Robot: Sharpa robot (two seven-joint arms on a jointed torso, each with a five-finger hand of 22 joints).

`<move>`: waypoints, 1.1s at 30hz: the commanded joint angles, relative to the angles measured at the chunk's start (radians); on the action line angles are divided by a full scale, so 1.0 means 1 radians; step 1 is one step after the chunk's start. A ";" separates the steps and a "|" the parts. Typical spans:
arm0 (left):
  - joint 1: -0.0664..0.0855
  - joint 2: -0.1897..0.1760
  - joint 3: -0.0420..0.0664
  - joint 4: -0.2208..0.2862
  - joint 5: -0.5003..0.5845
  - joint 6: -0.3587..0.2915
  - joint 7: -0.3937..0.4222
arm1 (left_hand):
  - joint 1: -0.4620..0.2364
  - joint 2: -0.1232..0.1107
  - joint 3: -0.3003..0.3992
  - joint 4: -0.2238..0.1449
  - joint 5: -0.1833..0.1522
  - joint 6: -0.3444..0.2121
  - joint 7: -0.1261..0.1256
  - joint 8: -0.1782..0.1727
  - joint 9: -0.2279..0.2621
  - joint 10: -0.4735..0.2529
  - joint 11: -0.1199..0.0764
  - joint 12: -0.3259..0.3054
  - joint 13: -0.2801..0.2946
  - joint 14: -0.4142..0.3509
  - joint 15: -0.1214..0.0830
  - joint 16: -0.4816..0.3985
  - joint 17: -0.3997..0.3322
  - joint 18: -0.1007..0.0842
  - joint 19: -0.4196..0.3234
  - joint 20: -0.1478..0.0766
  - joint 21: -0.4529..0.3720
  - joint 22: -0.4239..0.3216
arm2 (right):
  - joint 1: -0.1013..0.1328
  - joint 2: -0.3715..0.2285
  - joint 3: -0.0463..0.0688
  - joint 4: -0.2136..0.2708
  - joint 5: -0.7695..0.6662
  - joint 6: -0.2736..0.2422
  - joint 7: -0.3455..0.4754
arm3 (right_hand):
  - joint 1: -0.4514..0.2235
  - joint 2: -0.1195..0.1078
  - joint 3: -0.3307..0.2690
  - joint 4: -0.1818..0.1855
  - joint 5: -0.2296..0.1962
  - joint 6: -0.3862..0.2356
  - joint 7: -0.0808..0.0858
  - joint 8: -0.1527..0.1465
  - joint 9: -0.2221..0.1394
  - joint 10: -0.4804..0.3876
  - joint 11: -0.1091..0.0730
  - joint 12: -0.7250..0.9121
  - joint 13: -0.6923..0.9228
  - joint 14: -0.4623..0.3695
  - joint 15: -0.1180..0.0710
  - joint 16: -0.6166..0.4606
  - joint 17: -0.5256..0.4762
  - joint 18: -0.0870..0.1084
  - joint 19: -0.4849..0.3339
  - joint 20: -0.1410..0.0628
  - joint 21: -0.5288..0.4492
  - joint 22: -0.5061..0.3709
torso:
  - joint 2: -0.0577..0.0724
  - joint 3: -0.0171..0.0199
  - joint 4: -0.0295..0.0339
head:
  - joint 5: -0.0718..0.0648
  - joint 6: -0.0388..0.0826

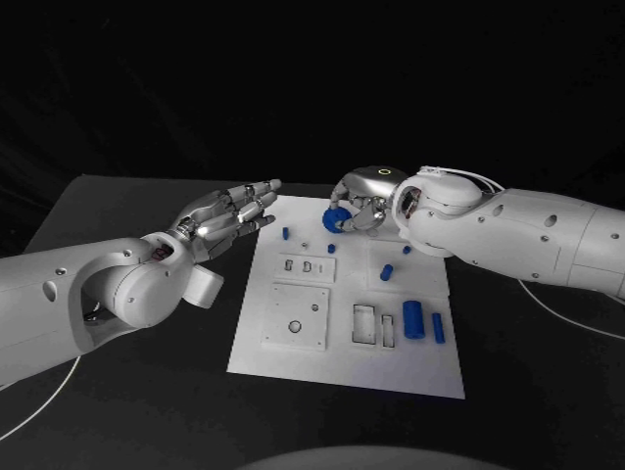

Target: Assemble the parts on the task board

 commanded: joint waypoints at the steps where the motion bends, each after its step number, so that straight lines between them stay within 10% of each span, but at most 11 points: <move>1: 0.000 0.001 0.001 0.003 -0.006 0.015 0.009 | 0.010 0.003 0.003 -0.001 0.004 0.004 -0.001 0.006 0.001 -0.001 0.007 0.004 0.001 0.002 0.003 0.003 0.001 0.007 0.005 0.002 0.004 -0.009 | 0.001 0.016 0.001 -0.021 -0.008 0.042 0.010 | -0.001 0.004 0.005 0.000 -0.005 0.005 -0.004 -0.002 0.048 0.105 0.007 0.004 0.263 0.104 0.009 0.003 0.263 -0.007 0.104 0.006 0.004 0.263 | 0.000 0.0008 -0.0001 | 0.001 0.000; 26: 0.001 -0.006 0.001 0.016 -0.007 0.007 0.009 | 0.013 0.001 0.004 -0.003 0.007 0.007 0.001 0.008 0.001 0.001 0.009 0.009 0.002 0.004 0.006 0.007 0.002 0.007 0.006 0.002 0.005 -0.009 | -0.011 0.115 0.001 -0.138 0.021 0.069 0.025 | -0.018 0.002 0.016 0.008 -0.033 -0.035 0.009 -0.052 0.016 0.105 0.015 0.004 0.263 0.104 0.017 0.003 0.263 -0.007 0.104 0.017 0.004 0.263 | 0.000 0.0005 -0.0025 | 0.008 -0.006; 33: 0.001 -0.002 0.001 0.010 -0.007 0.009 0.009 | 0.014 0.000 0.005 -0.004 0.008 0.007 0.001 0.009 0.002 0.001 0.010 0.010 0.002 0.005 0.007 0.008 0.002 0.007 0.007 0.002 0.005 -0.009 | -0.015 0.115 0.001 -0.144 0.022 0.092 0.020 | -0.048 -0.005 0.008 0.026 -0.155 -0.117 0.021 -0.106 -0.051 0.105 0.019 0.004 0.263 0.104 0.022 0.003 0.263 -0.007 0.104 0.022 0.004 0.263 | -0.001 0.0006 -0.0043 | 0.007 -0.007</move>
